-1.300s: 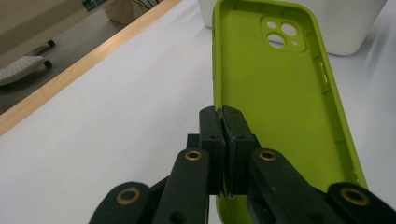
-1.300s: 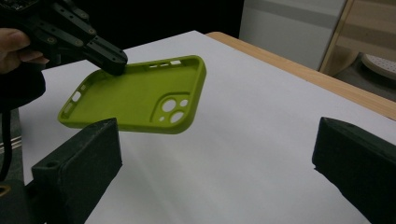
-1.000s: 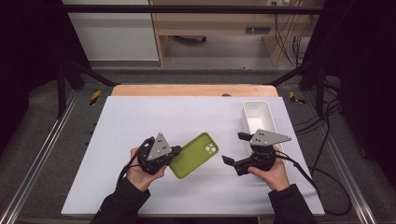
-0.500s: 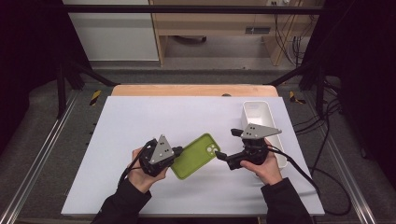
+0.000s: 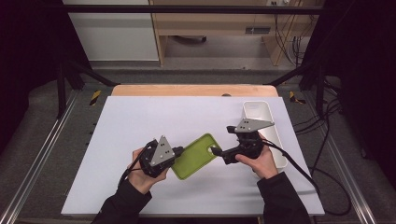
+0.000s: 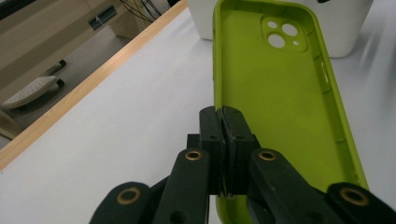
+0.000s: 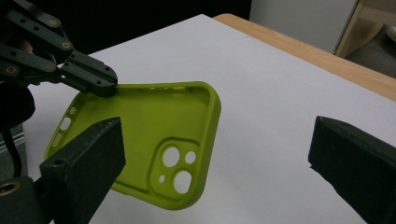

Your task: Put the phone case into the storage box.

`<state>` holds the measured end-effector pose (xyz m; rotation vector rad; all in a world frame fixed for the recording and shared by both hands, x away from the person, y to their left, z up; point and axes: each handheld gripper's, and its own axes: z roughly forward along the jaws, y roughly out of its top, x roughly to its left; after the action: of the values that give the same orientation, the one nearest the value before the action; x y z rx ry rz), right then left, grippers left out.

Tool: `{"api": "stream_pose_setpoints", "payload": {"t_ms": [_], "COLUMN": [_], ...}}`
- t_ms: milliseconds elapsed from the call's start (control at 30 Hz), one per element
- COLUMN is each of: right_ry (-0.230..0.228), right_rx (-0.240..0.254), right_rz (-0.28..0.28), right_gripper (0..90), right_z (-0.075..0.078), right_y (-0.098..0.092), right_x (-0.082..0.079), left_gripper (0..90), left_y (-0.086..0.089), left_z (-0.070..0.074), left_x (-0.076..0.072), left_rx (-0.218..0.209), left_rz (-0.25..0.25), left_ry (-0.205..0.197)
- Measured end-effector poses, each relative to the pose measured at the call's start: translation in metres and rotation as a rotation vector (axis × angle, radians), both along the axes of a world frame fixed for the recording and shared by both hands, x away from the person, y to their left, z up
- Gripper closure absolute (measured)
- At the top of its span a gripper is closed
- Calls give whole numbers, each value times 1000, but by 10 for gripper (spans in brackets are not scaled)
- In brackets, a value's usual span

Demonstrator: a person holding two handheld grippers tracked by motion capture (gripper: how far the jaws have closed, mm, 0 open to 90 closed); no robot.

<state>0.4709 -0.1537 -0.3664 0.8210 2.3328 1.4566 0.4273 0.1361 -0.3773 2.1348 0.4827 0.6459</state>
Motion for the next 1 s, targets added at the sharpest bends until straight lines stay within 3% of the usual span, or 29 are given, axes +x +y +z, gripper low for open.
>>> {"api": "stream_pose_setpoints", "payload": {"t_ms": [467, 1000], "right_ry": [57, 135], "right_rx": [-7, 4], "right_rz": [35, 75], "right_gripper": [129, 355], "right_z": [-3, -8], "right_y": [10, 14], "right_x": [11, 18], "left_gripper": [880, 879], "left_y": [-1, -3], "left_z": [1, 2], "left_x": [-2, -4], "left_rx": [-1, 1], "left_rz": [-7, -13], "left_ry": [-9, -20]}}
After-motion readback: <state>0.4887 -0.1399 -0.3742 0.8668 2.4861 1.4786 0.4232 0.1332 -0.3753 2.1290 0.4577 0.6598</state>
